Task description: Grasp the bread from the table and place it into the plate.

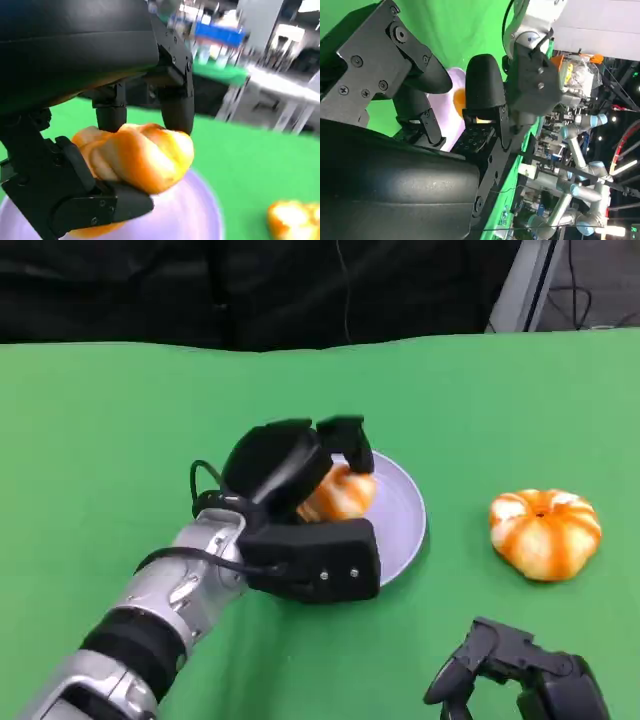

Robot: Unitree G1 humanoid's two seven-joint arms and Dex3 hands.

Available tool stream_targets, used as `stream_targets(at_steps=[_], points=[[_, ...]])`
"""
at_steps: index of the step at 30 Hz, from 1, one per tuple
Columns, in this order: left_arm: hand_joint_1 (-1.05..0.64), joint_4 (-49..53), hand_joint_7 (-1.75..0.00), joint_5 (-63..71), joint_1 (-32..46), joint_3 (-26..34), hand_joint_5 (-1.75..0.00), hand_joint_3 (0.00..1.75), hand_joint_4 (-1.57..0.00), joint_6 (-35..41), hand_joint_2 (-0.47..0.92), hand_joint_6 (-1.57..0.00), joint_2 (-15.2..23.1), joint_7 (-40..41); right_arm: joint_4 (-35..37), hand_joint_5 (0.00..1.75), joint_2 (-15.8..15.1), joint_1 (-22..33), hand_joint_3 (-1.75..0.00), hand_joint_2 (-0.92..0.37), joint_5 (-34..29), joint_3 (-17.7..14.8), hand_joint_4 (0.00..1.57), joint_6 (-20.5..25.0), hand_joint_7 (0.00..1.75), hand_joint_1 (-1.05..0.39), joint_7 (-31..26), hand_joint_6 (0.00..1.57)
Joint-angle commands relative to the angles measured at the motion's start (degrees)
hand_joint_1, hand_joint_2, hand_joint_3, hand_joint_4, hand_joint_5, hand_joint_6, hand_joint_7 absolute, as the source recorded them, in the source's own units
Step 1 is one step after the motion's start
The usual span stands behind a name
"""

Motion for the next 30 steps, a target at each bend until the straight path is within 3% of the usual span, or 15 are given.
stream_targets(at_steps=[1,2,4,7,15,22,25,30], points=[[-0.25,-1.20,-0.10,1.02,-0.92,-0.82,-0.70,0.26,-0.50,1.85,0.91,-0.71,1.20,-2.26,-0.58,1.59,-0.14,0.49,-1.53,-0.22,0.34,-0.09,0.89,-0.26,1.29,-0.01,-0.46,0.91],[-0.25,-1.74,-0.09,3.14,-1.14,-2.19,-0.69,0.25,-0.50,4.44,0.92,-0.71,1.65,-3.39,-0.52,1.59,-0.21,0.50,-1.53,-0.22,0.19,-0.14,0.89,-0.39,1.29,-0.01,-0.50,0.91],[-0.69,-2.91,-0.02,6.22,-1.26,-4.11,-0.26,0.33,-0.10,8.39,0.92,-0.22,2.26,-5.24,-0.54,1.59,-0.32,0.56,-1.53,-0.22,0.17,-0.21,0.89,-0.36,1.29,0.00,-0.47,0.91],[-0.88,-4.96,0.00,7.15,-0.72,-4.78,-0.04,0.45,-0.01,11.24,0.92,-0.03,2.66,-7.98,-0.59,1.59,-0.48,0.59,-1.53,-0.22,0.49,-0.31,0.88,-0.20,1.29,0.01,-0.25,0.91],[-1.03,-11.73,0.00,2.46,2.56,-2.43,0.00,0.57,0.00,10.26,0.92,0.00,5.52,-13.98,-0.43,1.60,-0.59,0.40,-1.53,-0.23,1.06,-0.43,0.88,-0.24,1.29,0.03,0.01,0.91],[-1.02,-16.15,0.00,0.99,4.42,-1.24,0.00,0.59,0.00,10.45,0.92,0.00,6.96,-16.90,-0.49,1.61,-0.54,0.38,-1.52,-0.23,1.04,-0.48,0.88,-0.09,1.30,0.02,0.04,0.91],[-0.92,-27.79,-0.03,-7.70,11.18,5.27,-0.02,0.55,-0.04,9.57,0.92,-0.06,9.74,-21.69,-0.70,1.61,-0.90,0.66,-1.52,-0.23,1.04,-0.67,0.87,-0.15,1.30,0.02,0.20,0.91],[-0.85,-36.37,-0.04,-16.08,16.96,10.88,-0.06,0.49,-0.10,8.83,0.92,-0.11,10.99,-25.82,-0.75,1.61,-0.90,0.75,-1.53,-0.22,0.77,-0.78,0.88,-0.21,1.30,0.01,0.11,0.91]])
